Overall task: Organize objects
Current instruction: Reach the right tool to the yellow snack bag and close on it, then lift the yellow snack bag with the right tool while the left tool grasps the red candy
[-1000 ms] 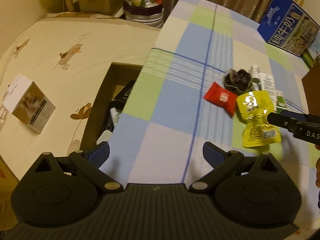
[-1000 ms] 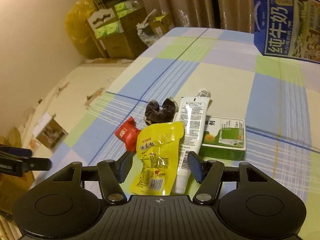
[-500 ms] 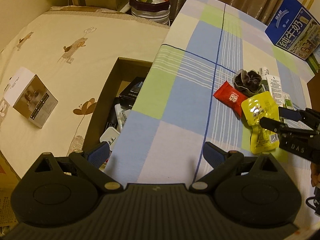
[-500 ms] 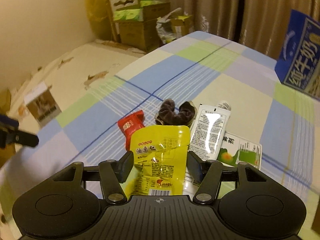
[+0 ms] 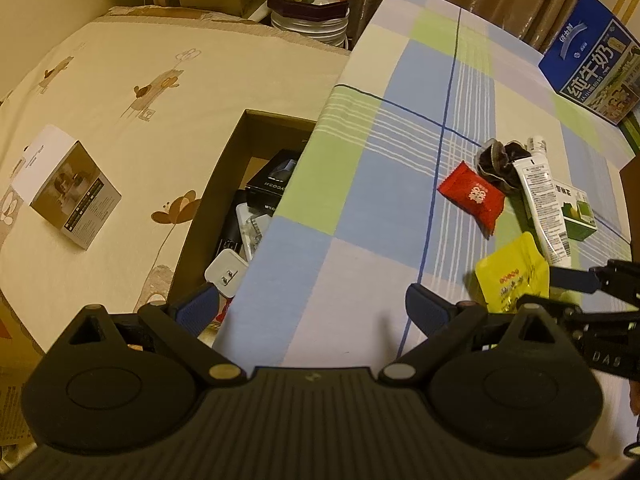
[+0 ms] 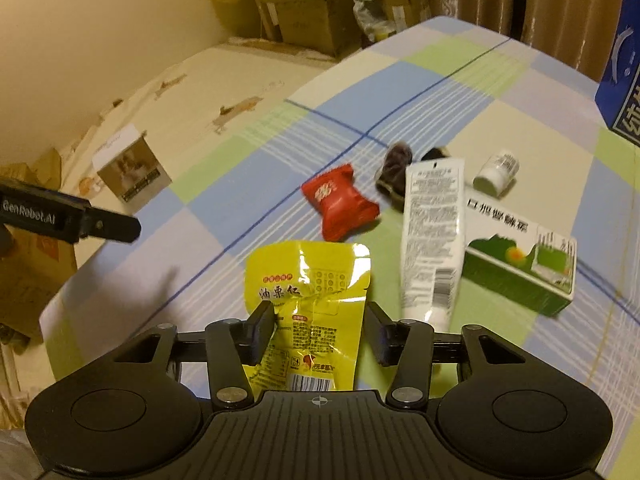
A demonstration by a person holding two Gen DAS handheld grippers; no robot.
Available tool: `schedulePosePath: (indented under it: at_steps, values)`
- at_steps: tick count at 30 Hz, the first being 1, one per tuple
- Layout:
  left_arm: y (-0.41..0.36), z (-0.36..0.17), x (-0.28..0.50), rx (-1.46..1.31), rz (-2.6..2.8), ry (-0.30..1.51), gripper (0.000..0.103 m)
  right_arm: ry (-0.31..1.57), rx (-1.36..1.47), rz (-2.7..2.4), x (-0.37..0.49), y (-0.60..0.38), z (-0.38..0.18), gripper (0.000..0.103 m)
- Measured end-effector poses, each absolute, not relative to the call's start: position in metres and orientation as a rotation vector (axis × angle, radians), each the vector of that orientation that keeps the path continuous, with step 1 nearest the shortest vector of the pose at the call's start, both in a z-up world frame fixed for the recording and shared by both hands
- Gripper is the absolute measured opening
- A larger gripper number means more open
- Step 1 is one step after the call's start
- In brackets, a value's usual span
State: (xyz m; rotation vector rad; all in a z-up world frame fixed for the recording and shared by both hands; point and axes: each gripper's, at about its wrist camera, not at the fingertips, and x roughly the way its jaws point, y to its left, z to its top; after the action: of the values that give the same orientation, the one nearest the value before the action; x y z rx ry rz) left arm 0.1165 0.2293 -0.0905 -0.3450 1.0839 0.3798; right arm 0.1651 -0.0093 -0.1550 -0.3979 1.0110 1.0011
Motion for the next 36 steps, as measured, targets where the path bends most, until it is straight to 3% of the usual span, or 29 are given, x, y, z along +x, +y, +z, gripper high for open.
schedulePosePath:
  at_steps: [8,18,21,23,36]
  values:
    - [0.233,-0.093,0.112,-0.354,0.393,1.085,0.098,1.026,-0.459,1.004,0.152,0.003,-0.165,0.056]
    - [0.232,-0.095,0.106,-0.360,0.401,1.094,0.098,1.009,-0.399,0.967,0.147,0.003,-0.175,0.060]
    - [0.230,-0.095,0.105,-0.357,0.398,1.094,0.098,1.003,-0.397,0.974,0.146,0.002,-0.174,0.054]
    - [0.228,-0.095,0.104,-0.355,0.398,1.095,0.098,1.013,-0.379,0.996,0.145,0.001,-0.173,0.043]
    - [0.214,-0.094,0.115,-0.314,0.336,1.100,0.098,0.983,-0.288,0.958,0.149,-0.030,-0.144,0.040]
